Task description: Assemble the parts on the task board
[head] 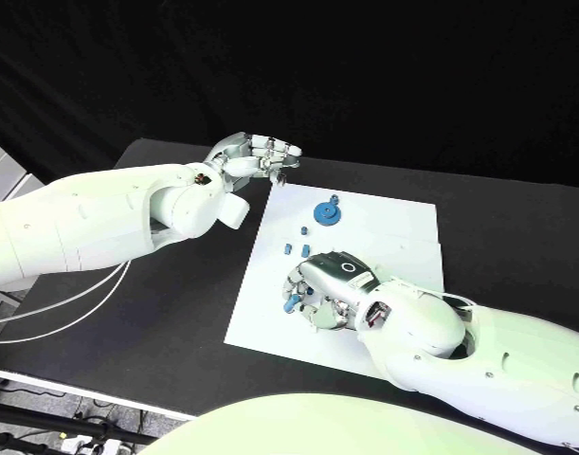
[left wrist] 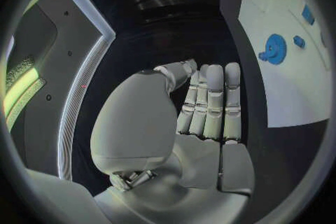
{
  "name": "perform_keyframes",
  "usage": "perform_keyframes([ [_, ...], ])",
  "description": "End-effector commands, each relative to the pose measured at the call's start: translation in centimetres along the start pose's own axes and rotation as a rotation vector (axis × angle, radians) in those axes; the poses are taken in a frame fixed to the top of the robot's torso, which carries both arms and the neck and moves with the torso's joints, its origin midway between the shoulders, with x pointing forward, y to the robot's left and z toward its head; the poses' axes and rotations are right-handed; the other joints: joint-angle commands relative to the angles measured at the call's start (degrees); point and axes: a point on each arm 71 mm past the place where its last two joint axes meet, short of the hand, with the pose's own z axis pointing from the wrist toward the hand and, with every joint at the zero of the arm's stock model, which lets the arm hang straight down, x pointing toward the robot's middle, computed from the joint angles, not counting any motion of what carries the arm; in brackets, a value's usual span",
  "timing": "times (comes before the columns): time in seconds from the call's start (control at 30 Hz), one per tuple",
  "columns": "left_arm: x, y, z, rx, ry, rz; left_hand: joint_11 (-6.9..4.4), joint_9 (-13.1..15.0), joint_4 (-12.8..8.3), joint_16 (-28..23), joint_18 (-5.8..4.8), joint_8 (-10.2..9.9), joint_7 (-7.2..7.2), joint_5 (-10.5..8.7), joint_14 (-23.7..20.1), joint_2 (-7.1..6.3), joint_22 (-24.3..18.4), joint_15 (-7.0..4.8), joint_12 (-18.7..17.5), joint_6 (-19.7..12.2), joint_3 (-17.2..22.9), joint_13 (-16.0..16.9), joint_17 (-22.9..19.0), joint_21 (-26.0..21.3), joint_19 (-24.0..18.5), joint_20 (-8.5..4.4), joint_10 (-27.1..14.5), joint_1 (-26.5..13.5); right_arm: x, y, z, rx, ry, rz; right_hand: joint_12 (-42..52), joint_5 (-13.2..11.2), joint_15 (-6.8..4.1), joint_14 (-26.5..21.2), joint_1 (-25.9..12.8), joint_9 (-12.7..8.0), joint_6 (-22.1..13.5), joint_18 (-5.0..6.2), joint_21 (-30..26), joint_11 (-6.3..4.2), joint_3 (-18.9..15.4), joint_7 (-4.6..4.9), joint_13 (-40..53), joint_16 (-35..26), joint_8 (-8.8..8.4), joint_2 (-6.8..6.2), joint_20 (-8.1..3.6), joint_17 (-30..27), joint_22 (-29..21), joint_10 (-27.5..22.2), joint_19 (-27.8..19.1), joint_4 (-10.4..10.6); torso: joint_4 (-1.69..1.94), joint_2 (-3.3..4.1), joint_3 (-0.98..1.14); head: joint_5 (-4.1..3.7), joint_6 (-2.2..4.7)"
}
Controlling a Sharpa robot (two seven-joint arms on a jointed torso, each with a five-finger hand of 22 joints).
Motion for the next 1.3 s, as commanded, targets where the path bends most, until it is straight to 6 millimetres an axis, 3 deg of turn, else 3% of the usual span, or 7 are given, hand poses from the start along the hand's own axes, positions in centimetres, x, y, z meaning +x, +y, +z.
perform_keyframes([
  [0.03, 0.2, -0.1, 0.0, 0.003, 0.016, -0.011, 0.09, -0.09, 0.11, -0.27, 0.38, -0.14, -0.03, 0.2, 0.04, 0.37, -0.03, 0.14, 0.17, -0.33, -0.08, 0.05, -0.09, -0.35, 0.48, -0.11, -0.23, -0.26, 0.2, -0.2, -0.1, 0.006, 0.02, -0.039, -0.19, 0.11, -0.17, 2.67, 0.11, 4.1, 0.19, -0.41, -0.03, -1.81, 0.16, 0.29, 0.06, 0.08, 0.65, 0.62, -0.53, -0.05, 11.46, 1.93, 3.33, -0.19, 0.01, -0.02, -0.02, 0.02, -0.1],
  [0.7, 0.2, 0.0, 0.0, 0.0, 0.016, -0.011, 0.09, -0.09, 0.11, -0.27, 0.38, -0.14, -0.03, 0.2, 0.04, 0.37, -0.03, 0.14, 0.17, -0.33, -0.08, 0.05, -0.09, -0.35, 0.48, -0.11, -0.23, -0.26, 0.6, 0.4, 0.2, -0.004, 0.058, -0.056, -0.47, 0.1, -0.1, 2.62, -0.29, 4.32, -0.07, -0.35, -0.34, -1.72, 0.29, 0.37, 0.13, -0.01, 0.69, 0.5, -0.49, -0.23, 11.4, 1.72, 3.25, -0.48, 0.03, -0.02, -0.03, 0.12, -0.19],
  [0.83, 0.2, 0.0, 0.1, -0.001, 0.018, -0.011, 0.09, -0.09, 0.11, -0.27, 0.38, -0.14, -0.03, 0.2, 0.04, 0.37, -0.03, 0.14, 0.17, -0.33, -0.08, 0.05, -0.09, -0.35, 0.48, -0.11, -0.23, -0.26, 0.9, 0.6, 0.6, -0.002, 0.065, -0.058, -1.4, 0.05, 0.24, 2.5, -2.19, 4.53, -1.24, -0.27, -0.92, -1.33, -0.21, 0.57, 0.29, -0.22, 0.25, -0.55, -0.23, -0.69, 11.29, 0.7, 3.09, -0.62, 0.06, 0.01, -0.04, -0.01, -0.13],
  [0.9, 0.3, 0.0, 0.1, -0.002, 0.019, -0.012, 0.11, -0.1, 0.16, -0.29, 0.37, -0.15, -0.01, 0.2, 0.03, 0.41, -0.09, 0.16, 0.3, -0.38, -0.09, 0.07, -0.11, -0.43, 0.53, -0.1, -0.37, -0.3, 1.1, 0.7, 0.7, 0.003, 0.066, -0.056, -1.98, 0.03, 0.62, 2.47, -4.31, 4.22, -2.81, -0.11, -1.95, -0.88, -1.2, 0.93, 0.36, -0.26, -0.74, -2.11, 0.04, -0.79, 11.03, -0.03, 2.84, 0.1, 0.07, 0.0, -0.04, -0.05, -0.15],
  [1.3, 0.3, 0.0, 0.1, -0.005, 0.022, -0.013, 0.12, -0.1, 0.22, -0.3, 0.37, -0.15, 0.0, 0.19, 0.02, 0.41, -0.12, 0.18, 0.35, -0.39, -0.11, 0.08, -0.11, -0.47, 0.54, -0.09, -0.43, -0.37, 1.2, 0.5, 0.7, 0.028, 0.031, -0.039, -2.79, 0.03, 1.08, 2.46, -6.38, 3.54, -6.19, 0.31, -4.39, -0.36, -2.59, 1.26, 0.71, -0.15, -3.05, -4.86, 0.55, -0.77, 10.39, -2.33, 2.25, 0.78, 0.0, -0.02, 0.02, -0.23, 0.01],
])
